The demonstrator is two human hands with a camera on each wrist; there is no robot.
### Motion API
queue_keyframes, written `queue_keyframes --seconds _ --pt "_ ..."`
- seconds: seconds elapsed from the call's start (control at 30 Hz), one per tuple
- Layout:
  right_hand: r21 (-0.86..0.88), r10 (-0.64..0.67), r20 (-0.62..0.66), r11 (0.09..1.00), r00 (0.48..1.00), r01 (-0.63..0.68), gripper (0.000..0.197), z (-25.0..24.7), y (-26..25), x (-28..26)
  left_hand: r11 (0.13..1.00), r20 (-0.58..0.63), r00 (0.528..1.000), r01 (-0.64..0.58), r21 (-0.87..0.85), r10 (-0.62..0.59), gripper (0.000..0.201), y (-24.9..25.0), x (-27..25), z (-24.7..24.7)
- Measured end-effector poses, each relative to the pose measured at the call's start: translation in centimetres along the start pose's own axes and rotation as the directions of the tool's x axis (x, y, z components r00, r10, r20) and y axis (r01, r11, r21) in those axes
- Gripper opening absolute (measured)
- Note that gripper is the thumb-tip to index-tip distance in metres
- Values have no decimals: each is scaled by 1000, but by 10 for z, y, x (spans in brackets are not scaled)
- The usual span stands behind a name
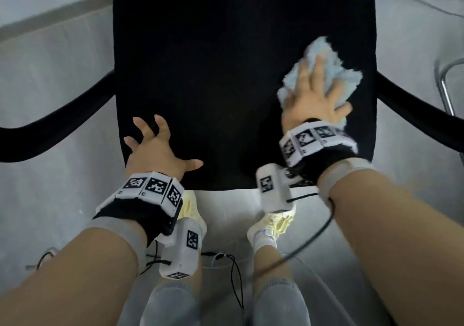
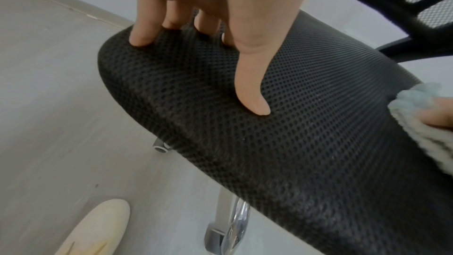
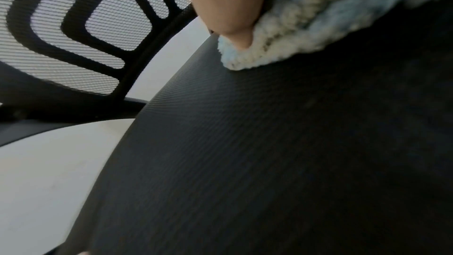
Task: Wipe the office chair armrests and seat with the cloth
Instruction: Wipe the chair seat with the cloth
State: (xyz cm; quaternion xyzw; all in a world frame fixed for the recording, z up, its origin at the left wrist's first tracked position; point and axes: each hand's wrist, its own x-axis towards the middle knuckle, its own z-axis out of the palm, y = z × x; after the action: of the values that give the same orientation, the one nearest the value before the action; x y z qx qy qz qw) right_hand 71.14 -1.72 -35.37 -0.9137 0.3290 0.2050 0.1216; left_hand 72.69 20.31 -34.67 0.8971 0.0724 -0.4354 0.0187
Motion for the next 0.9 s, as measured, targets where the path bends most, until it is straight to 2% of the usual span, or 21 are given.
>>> queue_keyframes --seconds 0.03,0.07,0.1,0.17,0.2,0.23,0.27,0.3,0.33,0.4,0.43,0.5,0.57,0.6,0.63,0.67,0.73,0.77,0.8,0.83,0.9 --pt "-7 -11 19 1000 1000 11 69 5 -14 -10 1000 -4 1000 -7 -3 7 118 -1 0 0" --pt "-30 -96 47 995 994 97 71 11 -27 -22 1000 -9 1000 -11 -2 11 117 -1 0 0" --pt "-60 -248 94 965 964 254 72 19 -38 -38 1000 -14 1000 -11 3 11 117 -1 0 0" --pt "-54 -545 252 817 800 574 75 35 -50 -69 1000 -19 1000 -12 10 12 115 -2 0 -2" --pt "-43 -620 302 750 724 660 74 37 -49 -77 1000 -15 1000 -16 15 16 115 -3 1 -3" --pt "-66 -666 318 694 674 717 73 38 -44 -72 1000 -13 1000 -20 22 20 114 -6 2 -4" --pt "-124 -675 316 667 666 735 72 38 -37 -60 999 -10 1000 -24 33 24 113 -9 3 -5" --pt "-187 -637 297 692 711 698 72 35 -27 -45 998 -7 999 -32 48 32 111 -12 4 -5" --pt "-221 -558 253 762 791 608 71 30 -17 -29 997 -7 999 -45 63 45 109 -15 6 -5" --pt "-148 -318 137 930 938 336 69 13 1 -5 994 -8 998 -64 85 65 106 -20 9 -7" --pt "-71 -219 88 972 972 226 66 8 4 0 994 -7 998 -67 92 67 105 -22 10 -8" --pt "-24 -116 13 993 993 116 64 4 -6 -8 992 -1 997 -73 101 74 102 -25 10 -11" --pt "-76 -151 63 985 986 156 69 11 -28 -33 990 -4 996 -85 110 86 101 -27 9 -13" --pt "-100 -262 127 956 957 275 71 19 -39 -49 990 -6 996 -88 110 89 100 -28 8 -13" --pt "-107 -415 195 891 889 440 73 28 -46 -67 990 -6 996 -92 108 93 100 -30 8 -14" --pt "-94 -555 263 799 789 594 73 35 -51 -83 990 -7 995 -97 101 99 100 -31 8 -14" --pt "-87 -703 349 634 620 768 70 39 -49 -92 990 -10 994 -109 89 110 101 -33 9 -14" --pt "-99 -722 375 592 581 800 69 38 -43 -83 989 -14 993 -114 90 116 101 -33 9 -14" --pt "-113 -704 393 601 591 791 69 36 -36 -72 989 -18 993 -113 93 115 101 -34 9 -13" --pt "-136 -649 388 662 654 737 72 31 -27 -59 989 -21 993 -109 97 112 101 -34 8 -12" --pt "-151 -408 260 878 875 455 75 17 -3 -35 990 -22 994 -108 93 110 101 -32 8 -9"
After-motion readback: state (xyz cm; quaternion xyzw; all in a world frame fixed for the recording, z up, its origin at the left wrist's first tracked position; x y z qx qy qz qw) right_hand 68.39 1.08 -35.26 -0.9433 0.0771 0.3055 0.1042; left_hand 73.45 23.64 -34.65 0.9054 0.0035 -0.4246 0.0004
